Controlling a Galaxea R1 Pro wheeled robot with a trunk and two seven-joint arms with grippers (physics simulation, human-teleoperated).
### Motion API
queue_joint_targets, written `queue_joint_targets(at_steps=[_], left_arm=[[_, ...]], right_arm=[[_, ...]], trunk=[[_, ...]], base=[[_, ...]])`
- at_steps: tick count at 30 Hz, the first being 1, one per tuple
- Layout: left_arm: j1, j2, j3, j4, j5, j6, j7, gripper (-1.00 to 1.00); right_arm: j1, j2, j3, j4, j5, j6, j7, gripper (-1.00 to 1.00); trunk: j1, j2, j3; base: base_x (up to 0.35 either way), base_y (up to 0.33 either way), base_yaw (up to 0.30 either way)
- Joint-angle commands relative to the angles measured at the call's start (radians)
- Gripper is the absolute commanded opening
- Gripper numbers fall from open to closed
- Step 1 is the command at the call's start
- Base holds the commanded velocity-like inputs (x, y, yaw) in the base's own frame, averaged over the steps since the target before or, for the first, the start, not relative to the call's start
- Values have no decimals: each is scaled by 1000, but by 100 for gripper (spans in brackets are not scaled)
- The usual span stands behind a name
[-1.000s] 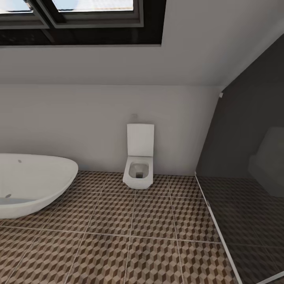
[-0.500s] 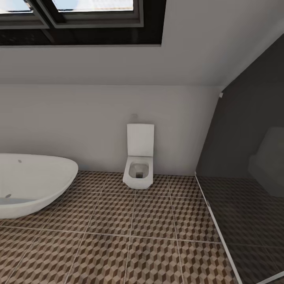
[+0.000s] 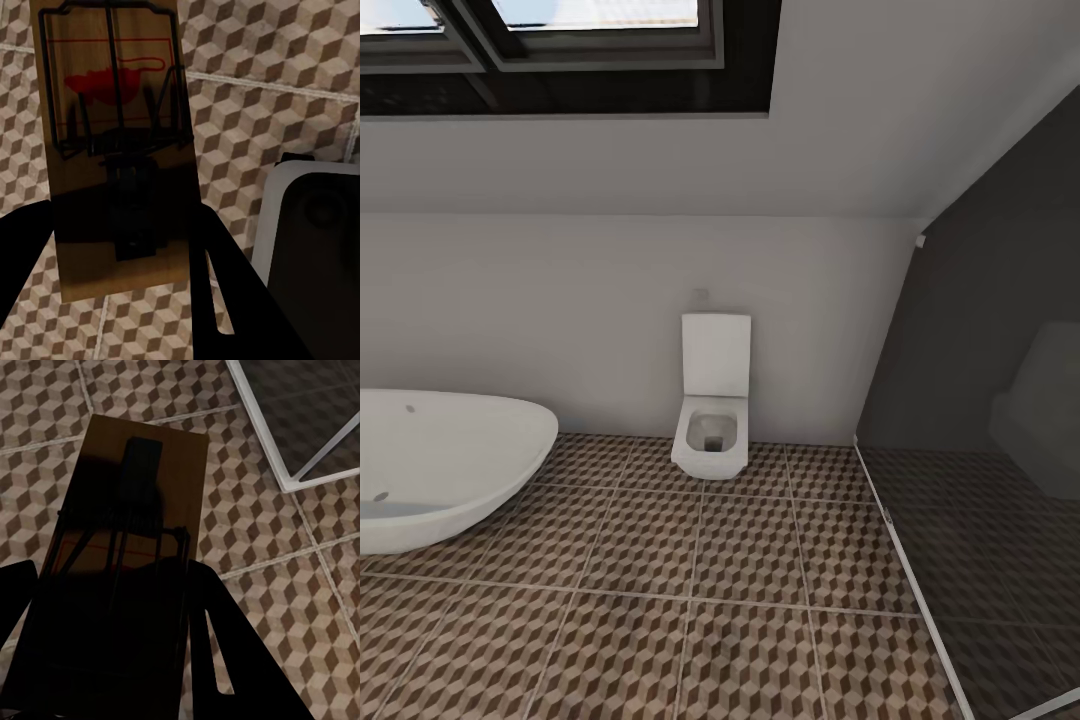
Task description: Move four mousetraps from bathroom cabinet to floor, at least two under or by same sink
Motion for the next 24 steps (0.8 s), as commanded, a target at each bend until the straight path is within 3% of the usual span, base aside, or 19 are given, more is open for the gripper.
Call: queue_joint_targets(at_steps=[1,24], left_arm=[[-1,-1,-7,3,-2,-3,6,-100],[-1,-1,-7,3,-2,-3,6,-100]], right_arm=[[-1,0,9,0,-2,-2,-8,-100],[-1,0,9,0,-2,-2,-8,-100]], trunk=[[1,-2,-2],[1,-2,-2]], base=[[0,0,0],[0,0,0]])
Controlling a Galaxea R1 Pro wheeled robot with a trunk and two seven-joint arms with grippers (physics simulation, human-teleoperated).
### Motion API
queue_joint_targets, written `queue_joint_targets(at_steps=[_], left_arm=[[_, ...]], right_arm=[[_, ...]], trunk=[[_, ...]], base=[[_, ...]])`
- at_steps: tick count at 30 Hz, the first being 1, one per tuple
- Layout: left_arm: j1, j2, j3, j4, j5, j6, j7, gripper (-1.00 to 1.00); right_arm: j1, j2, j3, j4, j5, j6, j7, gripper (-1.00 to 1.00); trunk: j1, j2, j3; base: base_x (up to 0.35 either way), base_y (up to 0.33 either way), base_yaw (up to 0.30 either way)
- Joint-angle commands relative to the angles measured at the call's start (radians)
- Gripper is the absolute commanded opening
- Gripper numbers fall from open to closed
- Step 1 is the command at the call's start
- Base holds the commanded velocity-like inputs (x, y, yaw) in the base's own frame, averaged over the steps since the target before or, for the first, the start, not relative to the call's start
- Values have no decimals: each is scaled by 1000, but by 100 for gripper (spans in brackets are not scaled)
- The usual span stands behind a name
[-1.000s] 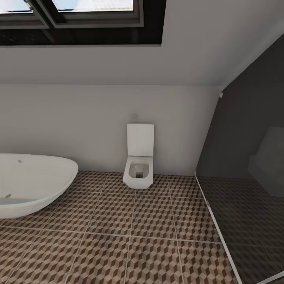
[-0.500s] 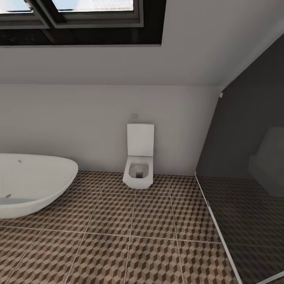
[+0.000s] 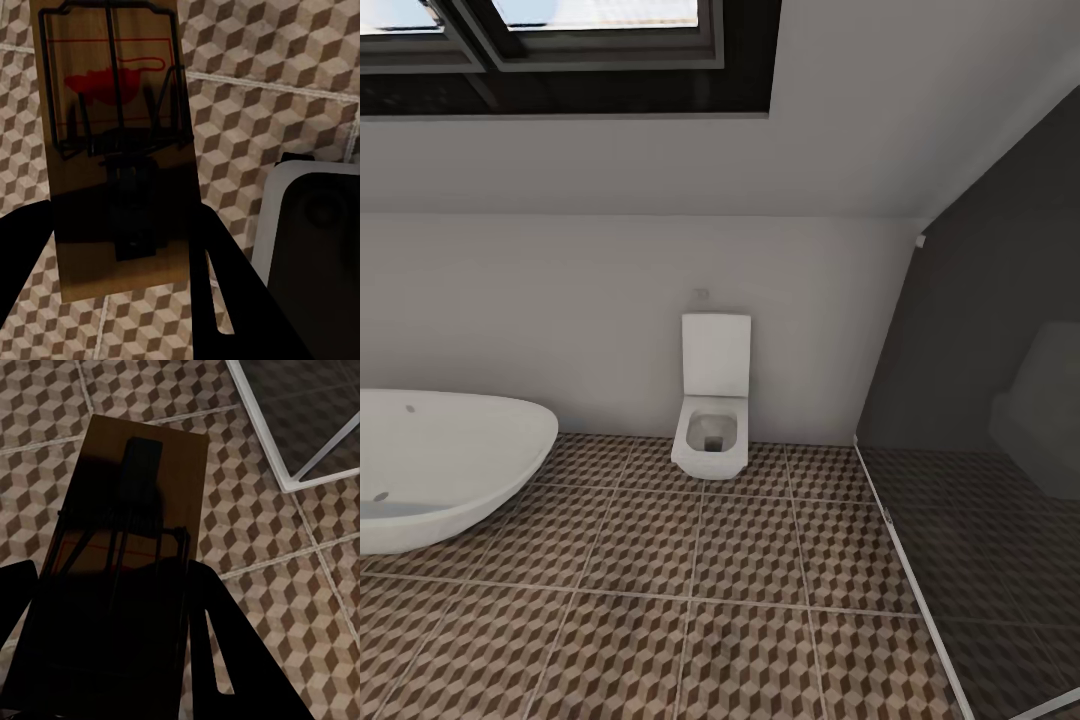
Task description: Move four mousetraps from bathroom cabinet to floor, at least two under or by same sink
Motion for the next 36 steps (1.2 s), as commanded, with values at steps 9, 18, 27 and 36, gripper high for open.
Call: queue_joint_targets(at_steps=[9,18,27,36], left_arm=[[-1,-1,-7,3,-2,-3,6,-100],[-1,-1,-7,3,-2,-4,6,-100],[-1,-1,-7,3,-2,-4,6,-100],[-1,-1,-7,3,-2,-4,6,-100]], right_arm=[[-1,0,9,0,-2,-2,-8,-100],[-1,0,9,0,-2,-2,-8,-100],[-1,0,9,0,-2,-2,-8,-100],[-1,0,9,0,-3,-2,-8,-100]], trunk=[[1,-2,-2],[1,-2,-2],[1,-2,-2],[1,-2,-2]], base=[[0,0,0],[0,0,0],[0,0,0],[0,0,0]])
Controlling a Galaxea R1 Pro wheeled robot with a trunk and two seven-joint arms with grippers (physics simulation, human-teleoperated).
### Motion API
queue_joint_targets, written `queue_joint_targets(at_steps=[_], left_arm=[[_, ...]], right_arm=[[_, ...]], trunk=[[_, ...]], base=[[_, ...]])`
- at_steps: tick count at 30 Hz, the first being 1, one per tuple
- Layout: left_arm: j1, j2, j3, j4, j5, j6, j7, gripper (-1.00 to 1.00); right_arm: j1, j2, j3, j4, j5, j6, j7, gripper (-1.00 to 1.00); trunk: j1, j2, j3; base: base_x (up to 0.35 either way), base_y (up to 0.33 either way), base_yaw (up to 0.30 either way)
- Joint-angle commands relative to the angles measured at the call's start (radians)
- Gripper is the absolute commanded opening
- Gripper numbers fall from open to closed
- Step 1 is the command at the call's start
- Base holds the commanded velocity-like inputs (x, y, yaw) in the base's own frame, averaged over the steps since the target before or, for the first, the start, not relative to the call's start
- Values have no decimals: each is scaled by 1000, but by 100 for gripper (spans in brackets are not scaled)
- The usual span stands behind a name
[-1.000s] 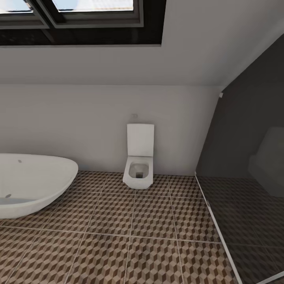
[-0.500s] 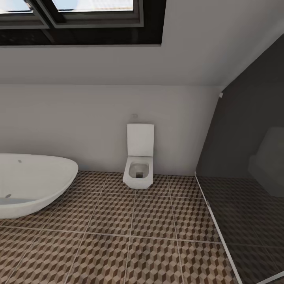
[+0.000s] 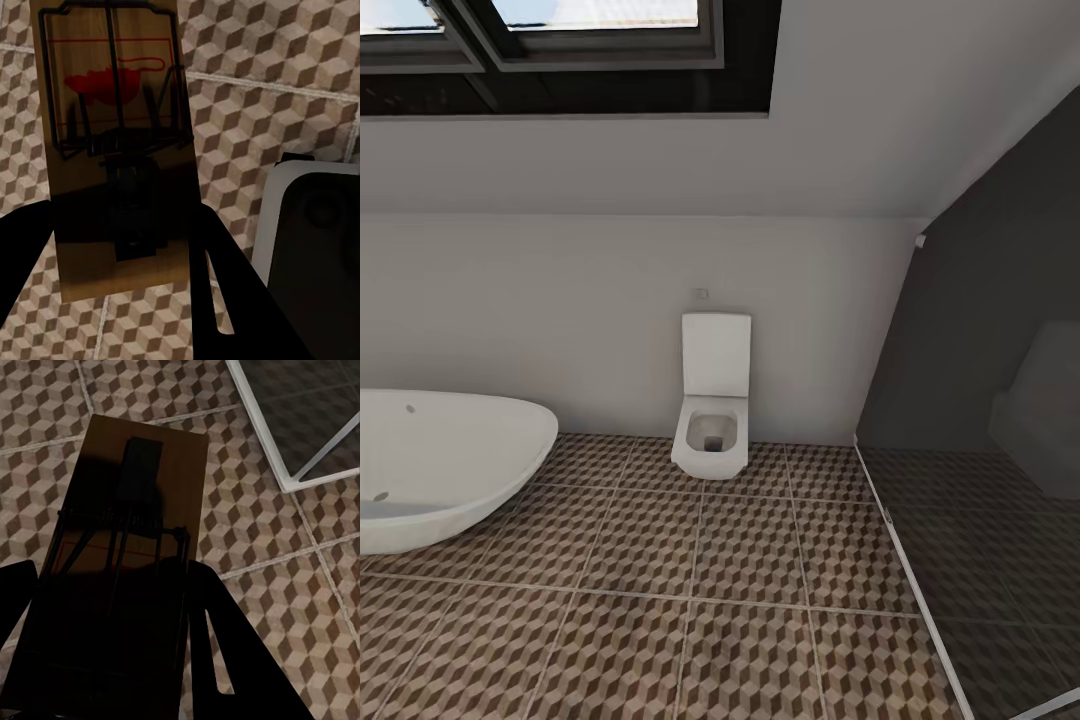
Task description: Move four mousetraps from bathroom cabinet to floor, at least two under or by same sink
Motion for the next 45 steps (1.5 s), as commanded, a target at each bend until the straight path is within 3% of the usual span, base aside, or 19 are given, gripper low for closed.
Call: queue_joint_targets(at_steps=[1,45], left_arm=[[-1,-1,-7,3,-2,-3,6,-100],[-1,-1,-7,3,-2,-4,6,-100]], right_arm=[[-1,0,9,0,-2,-2,-9,-100],[-1,0,9,0,-2,-2,-9,-100]], trunk=[[1,-2,-2],[1,-2,-2]], base=[[0,0,0],[0,0,0]])
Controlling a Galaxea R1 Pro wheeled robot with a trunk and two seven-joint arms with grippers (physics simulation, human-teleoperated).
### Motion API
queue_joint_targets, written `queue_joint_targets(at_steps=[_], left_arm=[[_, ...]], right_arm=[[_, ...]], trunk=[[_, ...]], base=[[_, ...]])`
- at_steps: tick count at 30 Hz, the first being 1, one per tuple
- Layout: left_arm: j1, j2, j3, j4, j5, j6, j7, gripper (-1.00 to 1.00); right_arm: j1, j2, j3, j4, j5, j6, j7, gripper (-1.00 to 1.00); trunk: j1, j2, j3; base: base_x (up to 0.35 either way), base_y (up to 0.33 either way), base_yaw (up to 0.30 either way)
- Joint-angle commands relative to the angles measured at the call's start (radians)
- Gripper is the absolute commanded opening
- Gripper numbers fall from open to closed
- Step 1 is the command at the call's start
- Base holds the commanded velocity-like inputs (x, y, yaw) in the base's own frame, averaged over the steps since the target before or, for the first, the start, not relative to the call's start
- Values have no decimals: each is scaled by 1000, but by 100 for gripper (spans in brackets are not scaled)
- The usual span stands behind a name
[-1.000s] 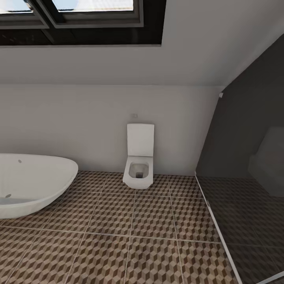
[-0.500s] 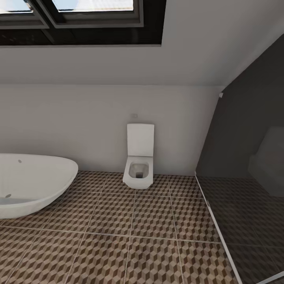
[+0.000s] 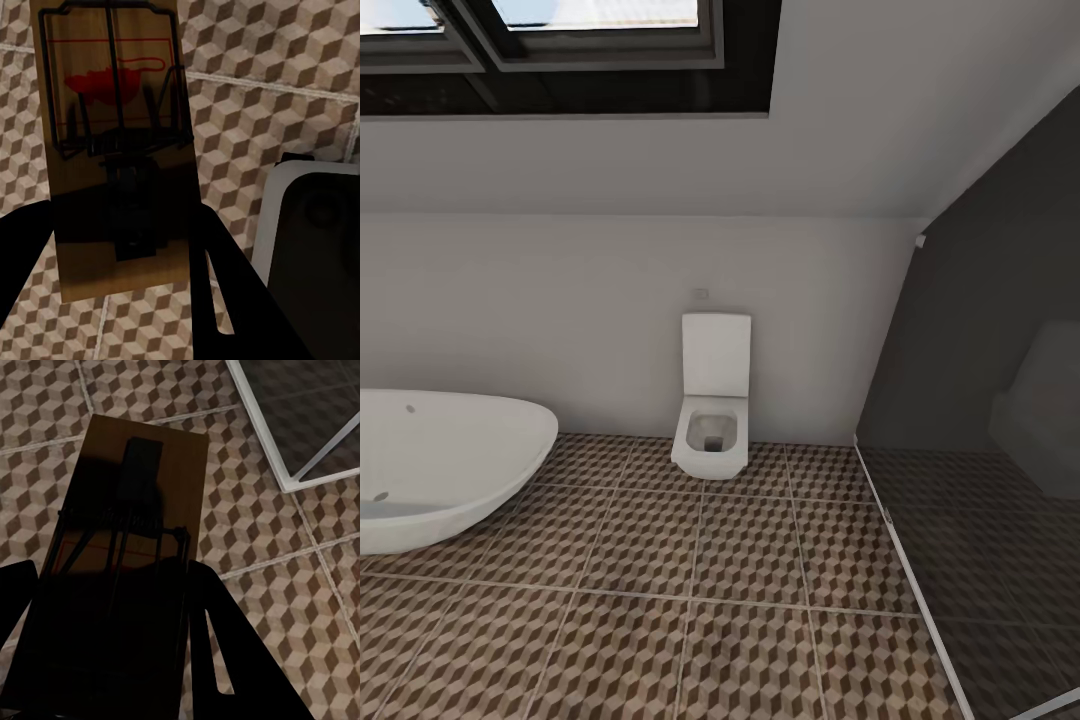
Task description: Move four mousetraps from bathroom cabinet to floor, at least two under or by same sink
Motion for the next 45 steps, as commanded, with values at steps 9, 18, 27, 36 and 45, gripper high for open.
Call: queue_joint_targets(at_steps=[9,18,27,36,45], left_arm=[[-1,-1,-7,3,-2,-3,6,-100],[-1,-1,-7,3,-3,-3,6,-100],[-1,-1,-7,3,-2,-3,6,-100],[-1,-1,-7,3,-2,-3,6,-100],[-1,-1,-7,3,-2,-3,6,-100]], right_arm=[[-1,0,9,0,-2,-2,-8,-100],[-1,0,9,-1,-2,-2,-8,-100],[-1,0,9,0,-3,-2,-8,-100],[-1,0,9,-1,-2,-2,-8,-100],[-1,0,9,0,-2,-2,-8,-100]], trunk=[[1,-2,-2],[1,-2,-2],[1,-2,-2],[1,-2,-2],[1,-2,-2]], base=[[0,0,0],[0,0,0],[0,0,0],[0,0,0],[0,0,0]])
